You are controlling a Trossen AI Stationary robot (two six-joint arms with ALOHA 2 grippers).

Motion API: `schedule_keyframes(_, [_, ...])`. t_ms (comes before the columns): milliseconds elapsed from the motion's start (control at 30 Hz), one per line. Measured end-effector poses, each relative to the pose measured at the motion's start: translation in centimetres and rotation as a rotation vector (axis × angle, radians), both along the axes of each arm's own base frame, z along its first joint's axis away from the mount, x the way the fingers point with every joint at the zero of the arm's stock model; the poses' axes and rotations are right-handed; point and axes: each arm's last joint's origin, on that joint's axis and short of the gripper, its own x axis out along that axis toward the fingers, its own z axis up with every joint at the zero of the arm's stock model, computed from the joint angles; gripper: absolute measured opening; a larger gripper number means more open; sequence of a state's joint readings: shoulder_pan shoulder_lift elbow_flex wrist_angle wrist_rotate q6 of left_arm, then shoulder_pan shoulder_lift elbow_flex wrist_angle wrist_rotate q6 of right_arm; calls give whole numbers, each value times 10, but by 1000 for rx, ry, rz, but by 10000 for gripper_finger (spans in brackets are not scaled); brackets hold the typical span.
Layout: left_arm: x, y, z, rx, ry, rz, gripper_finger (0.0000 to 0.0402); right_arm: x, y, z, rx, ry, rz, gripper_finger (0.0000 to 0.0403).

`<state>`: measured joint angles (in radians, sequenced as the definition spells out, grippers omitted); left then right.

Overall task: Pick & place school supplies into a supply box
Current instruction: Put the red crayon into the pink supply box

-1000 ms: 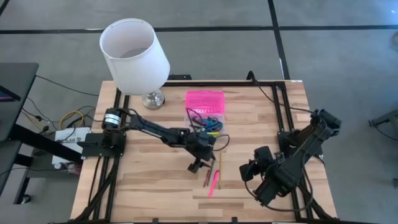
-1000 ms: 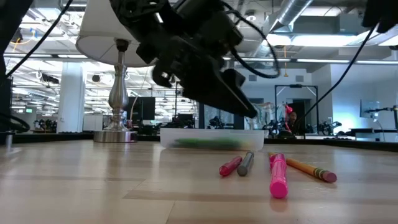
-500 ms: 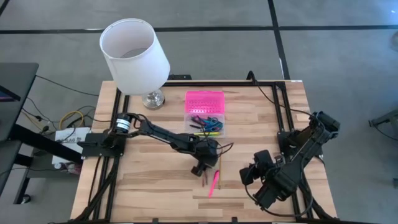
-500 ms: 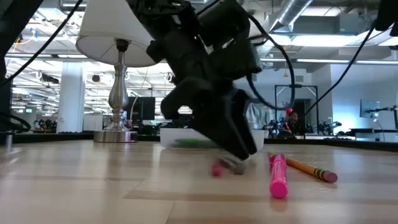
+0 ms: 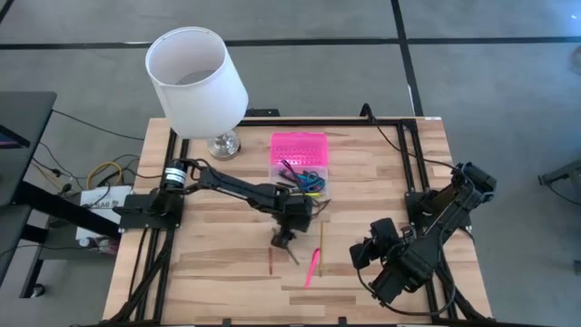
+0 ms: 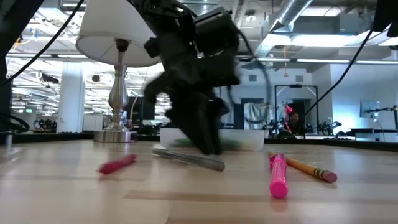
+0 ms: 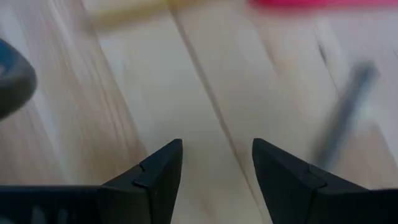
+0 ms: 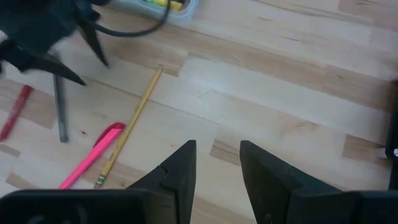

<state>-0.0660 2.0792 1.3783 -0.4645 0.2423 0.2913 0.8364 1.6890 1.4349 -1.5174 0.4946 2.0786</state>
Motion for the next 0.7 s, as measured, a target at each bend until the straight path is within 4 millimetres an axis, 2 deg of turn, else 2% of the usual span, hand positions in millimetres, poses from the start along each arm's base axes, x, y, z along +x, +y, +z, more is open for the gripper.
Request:
schedule_keyframes(167, [-18, 3, 35, 30, -3, -158, 190, 0, 0, 0, -4, 4, 11, 118])
schedule_keyframes(233, [-24, 3, 42, 52, -3, -239, 190, -1, 0, 0, -14, 6, 18, 118])
schedule_keyframes(333, [-25, -1, 40, 64, -10, -318, 190, -2, -2, 1, -42, 12, 22, 118])
schedule_keyframes(400, [-22, -7, 41, 67, -78, -351, 190, -2, -3, 1, -53, 8, 23, 118])
schedule_keyframes(500, [-24, -17, 32, 76, -110, -388, 190, -2, -3, 1, -55, 11, 23, 118])
schedule_keyframes(600, [-28, -22, 29, 87, -78, -382, 190, -3, -1, 1, -47, 5, 31, 118])
schedule_keyframes(700, [-42, -21, 26, 63, 77, -383, 190, -5, 2, 1, -40, 0, 42, 118])
